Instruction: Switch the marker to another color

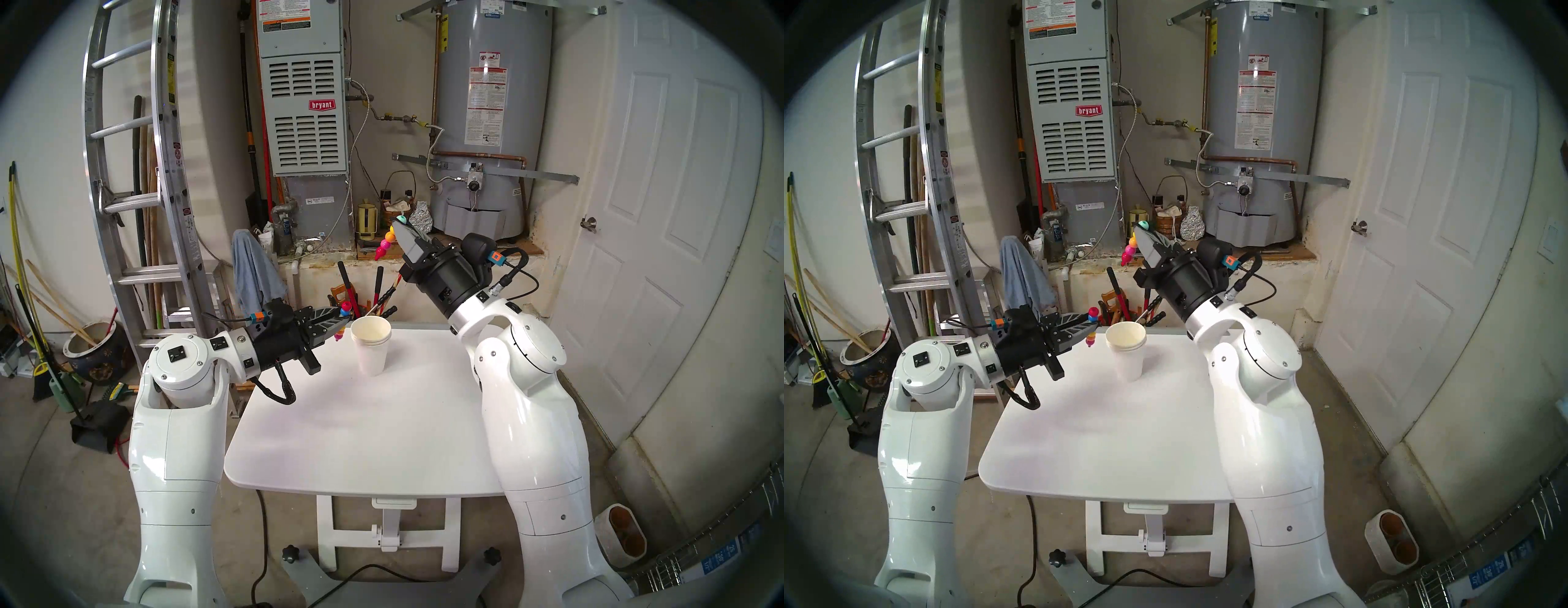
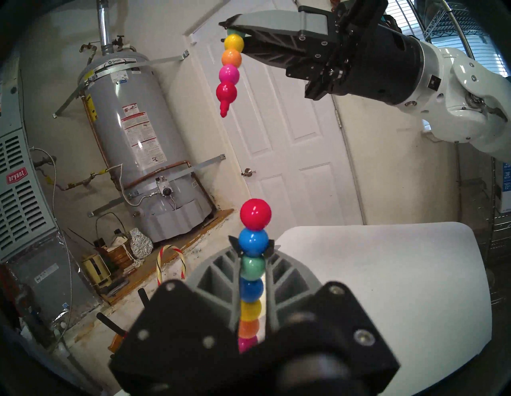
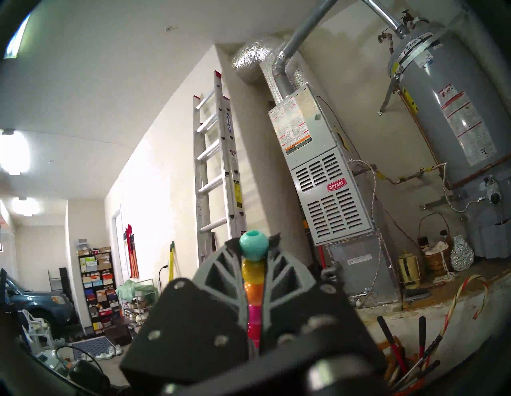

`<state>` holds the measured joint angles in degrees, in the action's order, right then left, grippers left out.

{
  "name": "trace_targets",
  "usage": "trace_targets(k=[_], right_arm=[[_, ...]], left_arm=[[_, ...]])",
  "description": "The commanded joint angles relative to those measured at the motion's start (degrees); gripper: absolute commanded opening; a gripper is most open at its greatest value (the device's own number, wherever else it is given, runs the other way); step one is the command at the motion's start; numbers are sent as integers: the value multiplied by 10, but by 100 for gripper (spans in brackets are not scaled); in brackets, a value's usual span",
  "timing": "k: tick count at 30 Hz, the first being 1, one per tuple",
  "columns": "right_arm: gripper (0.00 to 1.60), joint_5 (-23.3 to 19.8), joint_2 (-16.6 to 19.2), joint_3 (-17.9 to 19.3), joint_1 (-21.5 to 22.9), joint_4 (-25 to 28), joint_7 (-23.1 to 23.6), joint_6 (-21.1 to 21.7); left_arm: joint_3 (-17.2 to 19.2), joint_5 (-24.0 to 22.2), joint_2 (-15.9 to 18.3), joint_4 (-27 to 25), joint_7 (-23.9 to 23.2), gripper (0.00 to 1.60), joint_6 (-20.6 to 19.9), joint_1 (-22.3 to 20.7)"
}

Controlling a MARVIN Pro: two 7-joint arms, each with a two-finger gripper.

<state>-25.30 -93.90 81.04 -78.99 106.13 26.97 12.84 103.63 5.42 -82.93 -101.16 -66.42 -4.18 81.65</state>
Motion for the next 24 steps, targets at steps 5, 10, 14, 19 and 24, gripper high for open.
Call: trace_targets(k=[5, 10, 14, 19, 24], right_arm=[[0, -14, 6, -11, -23, 24, 19, 10], [0, -9, 14, -14, -33, 25, 28, 8], [0, -5, 20, -17, -36, 24, 35, 5], [0, -2, 23, -21, -38, 20, 39, -2], [0, 0, 24, -23, -36, 17, 42, -8]], left_arm=[[-9, 4, 3, 2, 4, 0, -11, -34], [-15, 7, 5, 6, 5, 0, -13, -39], [-21, 11, 9, 8, 4, 0, -14, -42], [-27, 14, 11, 11, 4, 0, -19, -45], [-30, 14, 12, 10, 2, 0, -22, -46]])
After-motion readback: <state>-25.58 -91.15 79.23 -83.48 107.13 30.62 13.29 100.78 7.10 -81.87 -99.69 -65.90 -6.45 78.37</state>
